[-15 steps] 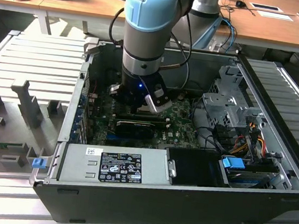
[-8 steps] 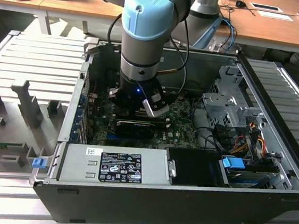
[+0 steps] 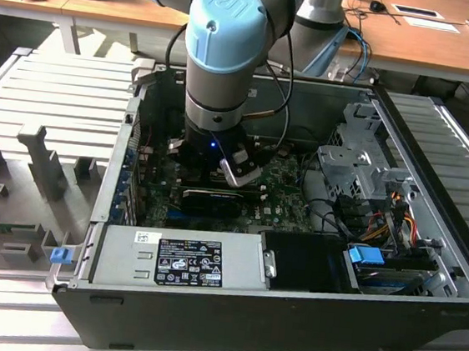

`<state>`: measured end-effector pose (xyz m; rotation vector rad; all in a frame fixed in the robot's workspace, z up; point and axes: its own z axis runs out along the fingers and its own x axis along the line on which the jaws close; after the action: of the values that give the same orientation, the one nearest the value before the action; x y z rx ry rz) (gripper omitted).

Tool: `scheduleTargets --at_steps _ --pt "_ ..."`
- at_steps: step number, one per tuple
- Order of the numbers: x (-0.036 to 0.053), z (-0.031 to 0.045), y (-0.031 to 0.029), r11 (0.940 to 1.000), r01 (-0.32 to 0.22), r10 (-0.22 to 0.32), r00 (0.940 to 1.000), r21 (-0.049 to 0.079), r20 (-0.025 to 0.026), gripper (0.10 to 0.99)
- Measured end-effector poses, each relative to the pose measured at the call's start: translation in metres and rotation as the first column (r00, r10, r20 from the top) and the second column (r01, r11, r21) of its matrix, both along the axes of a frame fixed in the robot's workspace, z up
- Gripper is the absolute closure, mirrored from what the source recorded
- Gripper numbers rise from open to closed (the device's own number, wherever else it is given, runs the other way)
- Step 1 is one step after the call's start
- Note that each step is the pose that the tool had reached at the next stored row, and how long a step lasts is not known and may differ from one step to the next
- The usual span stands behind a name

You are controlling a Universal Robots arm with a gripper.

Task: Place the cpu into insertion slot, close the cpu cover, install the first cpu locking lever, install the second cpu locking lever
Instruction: 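Install the second cpu locking lever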

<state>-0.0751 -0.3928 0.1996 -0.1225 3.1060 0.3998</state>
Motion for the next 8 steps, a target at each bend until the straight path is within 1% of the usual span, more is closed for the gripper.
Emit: scheduleTargets --at_steps 2,4,6,7,8 --pt "-0.0001 -0.0021 0.0002 1.0000 0.000 0.000 1.0000 0.009 0.0004 0.980" --pt "-0.0008 -0.0034 0.0000 1.0000 0.000 0.000 1.0000 0.010 0.0002 0.980" --pt "-0.0011 -0.0030 0.0000 0.9999 0.000 0.000 1.0000 0.010 0.0002 0.980" --pt "-0.0011 -0.0011 0.0001 0.9999 0.000 0.000 1.0000 0.011 0.0004 0.980" --pt "-0.0012 0.0083 0.0001 0.9999 0.000 0.000 1.0000 0.011 0.0004 0.980"
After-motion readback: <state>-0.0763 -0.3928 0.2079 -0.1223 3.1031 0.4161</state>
